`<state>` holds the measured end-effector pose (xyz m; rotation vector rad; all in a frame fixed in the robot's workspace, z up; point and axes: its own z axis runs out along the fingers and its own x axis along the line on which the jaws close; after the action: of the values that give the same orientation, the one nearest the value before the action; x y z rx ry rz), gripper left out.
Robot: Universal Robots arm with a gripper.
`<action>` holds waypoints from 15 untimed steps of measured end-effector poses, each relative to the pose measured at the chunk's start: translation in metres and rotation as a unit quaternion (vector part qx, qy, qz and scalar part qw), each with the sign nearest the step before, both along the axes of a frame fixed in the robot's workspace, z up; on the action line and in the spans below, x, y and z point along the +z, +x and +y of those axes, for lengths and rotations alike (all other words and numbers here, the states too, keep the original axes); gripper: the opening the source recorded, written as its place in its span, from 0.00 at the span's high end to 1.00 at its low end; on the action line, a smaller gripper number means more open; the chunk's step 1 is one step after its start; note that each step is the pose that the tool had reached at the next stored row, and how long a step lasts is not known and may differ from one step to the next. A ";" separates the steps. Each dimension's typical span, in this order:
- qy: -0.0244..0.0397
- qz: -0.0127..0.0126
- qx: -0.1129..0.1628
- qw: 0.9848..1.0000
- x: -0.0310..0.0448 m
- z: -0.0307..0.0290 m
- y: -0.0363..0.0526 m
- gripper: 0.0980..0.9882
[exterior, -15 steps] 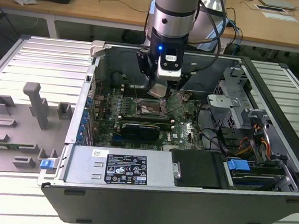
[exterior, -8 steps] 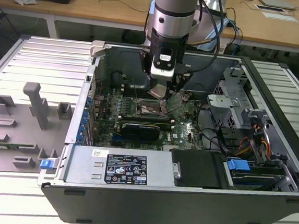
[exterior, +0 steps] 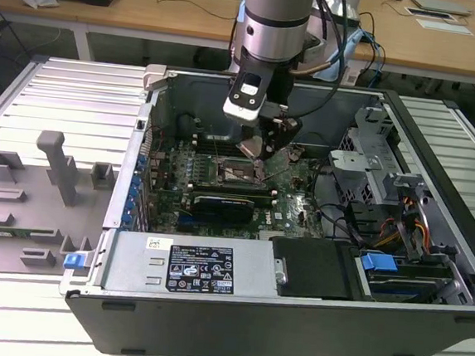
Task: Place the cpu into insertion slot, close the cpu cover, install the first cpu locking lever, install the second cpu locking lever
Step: 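Place the cpu into insertion slot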
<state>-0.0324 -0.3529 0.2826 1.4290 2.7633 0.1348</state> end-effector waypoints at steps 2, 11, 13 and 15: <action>0.000 0.000 -0.016 1.000 -0.0003 0.0000 0.0000 0.51; 0.000 0.000 -0.120 0.993 -0.0036 0.0000 0.0000 0.51; 0.000 0.000 -0.150 0.989 -0.0047 0.0000 0.0000 0.51; 0.000 0.000 -0.183 0.983 -0.0059 0.0000 0.0000 0.51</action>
<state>-0.0324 -0.3529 0.2768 1.9017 2.4431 0.1237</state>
